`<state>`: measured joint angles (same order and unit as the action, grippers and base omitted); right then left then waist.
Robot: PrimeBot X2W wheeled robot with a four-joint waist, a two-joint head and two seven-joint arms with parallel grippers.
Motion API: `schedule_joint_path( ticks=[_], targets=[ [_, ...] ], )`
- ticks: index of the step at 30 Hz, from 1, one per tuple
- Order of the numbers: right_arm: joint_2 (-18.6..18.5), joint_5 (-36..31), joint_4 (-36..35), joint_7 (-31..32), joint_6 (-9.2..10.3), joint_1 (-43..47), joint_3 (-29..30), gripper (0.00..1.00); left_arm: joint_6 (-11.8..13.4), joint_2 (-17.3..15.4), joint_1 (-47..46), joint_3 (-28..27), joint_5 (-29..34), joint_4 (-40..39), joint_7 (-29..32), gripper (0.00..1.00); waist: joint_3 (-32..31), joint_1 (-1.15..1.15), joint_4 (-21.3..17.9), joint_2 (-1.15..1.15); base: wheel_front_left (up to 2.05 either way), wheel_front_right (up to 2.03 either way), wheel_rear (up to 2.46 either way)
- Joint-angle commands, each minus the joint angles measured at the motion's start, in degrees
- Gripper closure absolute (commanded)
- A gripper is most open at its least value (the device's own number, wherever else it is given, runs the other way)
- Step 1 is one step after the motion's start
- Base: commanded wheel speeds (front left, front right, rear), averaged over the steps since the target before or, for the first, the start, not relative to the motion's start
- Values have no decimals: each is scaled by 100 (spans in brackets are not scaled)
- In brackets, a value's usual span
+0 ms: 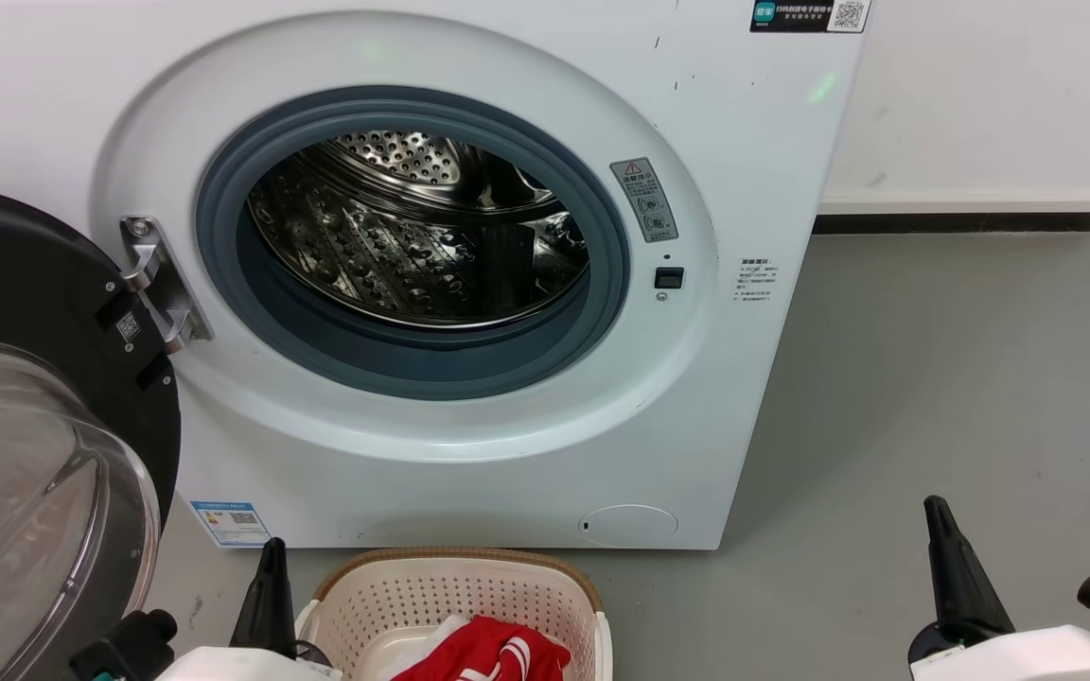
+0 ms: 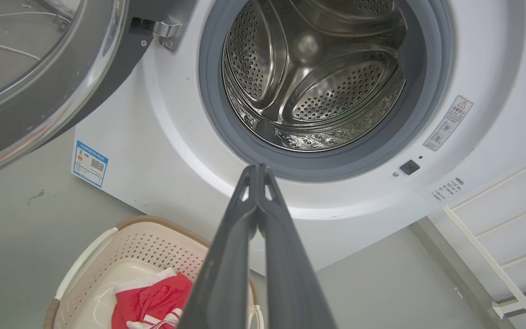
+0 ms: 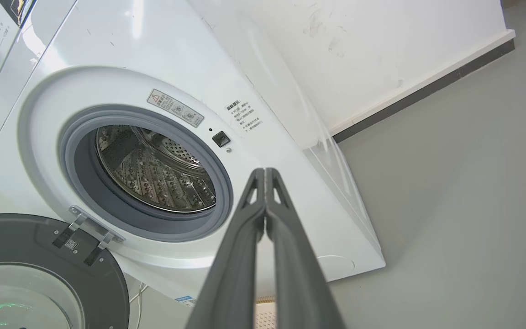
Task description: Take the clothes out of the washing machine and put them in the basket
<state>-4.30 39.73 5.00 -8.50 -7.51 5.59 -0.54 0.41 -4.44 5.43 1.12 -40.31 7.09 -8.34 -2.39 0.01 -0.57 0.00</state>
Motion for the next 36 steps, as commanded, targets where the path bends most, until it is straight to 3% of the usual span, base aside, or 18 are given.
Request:
schedule_joint_path(
  ticks=[1, 36],
  targets=[
    [-51, 244, -22, 35, 0, -183, 19, 100, -58, -26, -161, -36, -240, -40, 38, 100, 4, 0, 1, 0, 0, 0, 0],
    [-83, 2765, 404, 605, 1, -674, 184, 100, -414, -61, -655, -229, -2728, 286, 603, 100, 100, 0, 22, 0, 0, 0, 0]
  ],
)
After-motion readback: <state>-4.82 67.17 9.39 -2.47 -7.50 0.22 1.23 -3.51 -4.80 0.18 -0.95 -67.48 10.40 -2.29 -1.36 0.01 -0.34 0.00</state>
